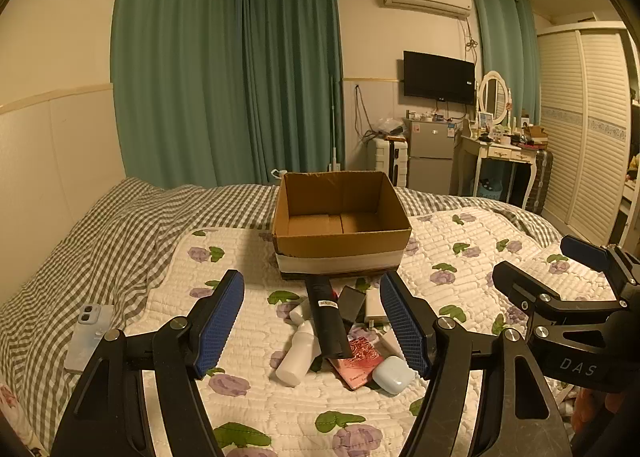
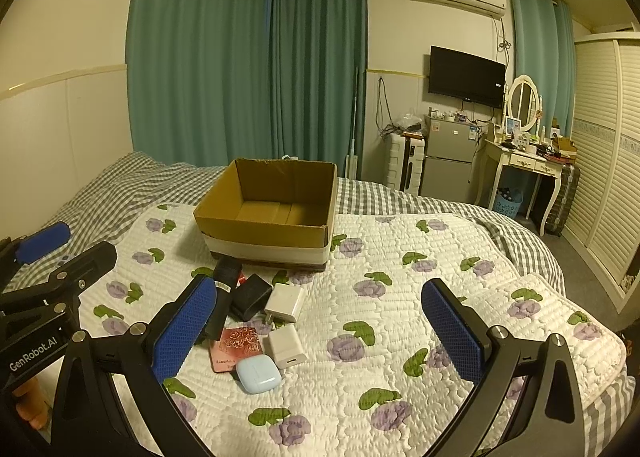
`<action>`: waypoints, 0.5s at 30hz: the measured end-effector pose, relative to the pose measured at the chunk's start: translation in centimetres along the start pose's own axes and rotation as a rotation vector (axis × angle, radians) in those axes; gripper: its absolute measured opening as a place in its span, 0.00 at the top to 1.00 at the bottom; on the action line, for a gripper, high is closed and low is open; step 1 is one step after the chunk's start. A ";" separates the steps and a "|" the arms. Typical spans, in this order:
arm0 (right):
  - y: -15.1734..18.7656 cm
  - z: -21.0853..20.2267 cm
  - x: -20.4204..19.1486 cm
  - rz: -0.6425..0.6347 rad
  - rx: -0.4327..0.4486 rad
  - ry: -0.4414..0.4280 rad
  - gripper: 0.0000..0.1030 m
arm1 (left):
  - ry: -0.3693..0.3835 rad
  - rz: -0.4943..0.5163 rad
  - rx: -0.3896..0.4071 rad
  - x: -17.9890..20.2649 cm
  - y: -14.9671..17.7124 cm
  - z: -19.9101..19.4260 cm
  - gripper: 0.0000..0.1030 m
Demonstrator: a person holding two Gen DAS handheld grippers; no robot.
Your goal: Organize rigid objects
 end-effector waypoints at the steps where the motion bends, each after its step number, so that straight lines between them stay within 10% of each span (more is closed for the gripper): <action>1: -0.1 0.0 0.0 0.001 -0.002 0.000 0.00 | -0.001 0.001 -0.001 0.0 0.0 0.0 0.29; 15: -0.1 0.1 0.0 0.000 -0.006 -0.002 0.00 | -0.002 0.003 -0.003 0.0 0.0 0.1 0.29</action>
Point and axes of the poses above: each gripper's, at about its wrist camera, not at the fingertips, and z roughly the way its jaws point, x to its right, y to its underside, the point moved 2 cm from there along z, roughly the way its jaws point, and after that the axes turned 13 degrees about -x, right-handed, at the moved point
